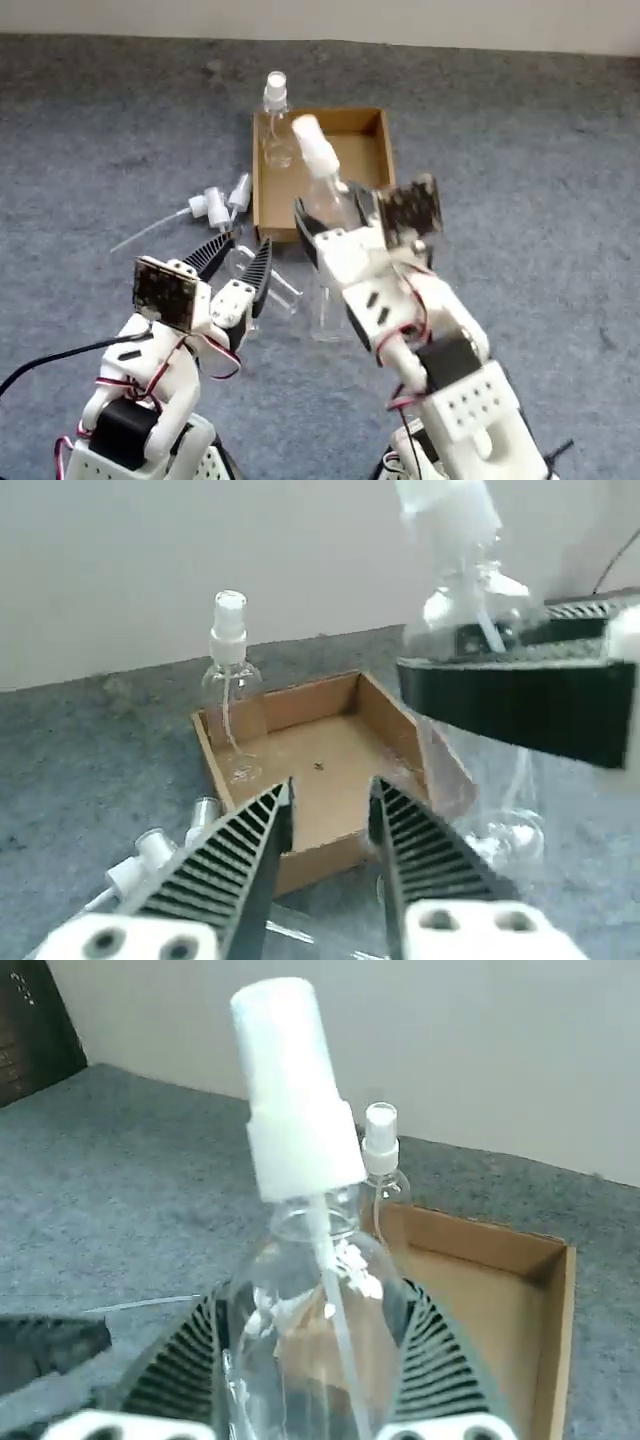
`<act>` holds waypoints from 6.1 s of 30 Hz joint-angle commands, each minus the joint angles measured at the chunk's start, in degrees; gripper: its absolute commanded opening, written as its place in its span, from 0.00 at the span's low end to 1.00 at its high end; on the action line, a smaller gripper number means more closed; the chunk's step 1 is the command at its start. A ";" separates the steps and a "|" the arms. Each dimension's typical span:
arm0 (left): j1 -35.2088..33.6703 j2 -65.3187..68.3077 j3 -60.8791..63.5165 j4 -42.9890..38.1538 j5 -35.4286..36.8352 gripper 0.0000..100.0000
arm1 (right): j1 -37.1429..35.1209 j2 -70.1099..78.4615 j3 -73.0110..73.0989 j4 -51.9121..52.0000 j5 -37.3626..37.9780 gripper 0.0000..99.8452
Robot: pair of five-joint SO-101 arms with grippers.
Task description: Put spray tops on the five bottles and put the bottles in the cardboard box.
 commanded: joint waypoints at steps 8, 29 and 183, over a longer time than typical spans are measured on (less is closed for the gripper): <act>3.56 0.04 -0.22 -0.09 -1.41 0.25 | -8.31 14.29 -15.60 -1.19 -0.44 0.00; -1.01 0.04 5.58 -8.00 -1.41 0.18 | -8.48 5.49 -25.10 26.24 0.09 0.00; -29.58 -0.66 18.33 -14.42 7.38 0.18 | 12.97 94.64 -77.58 -5.85 5.71 0.00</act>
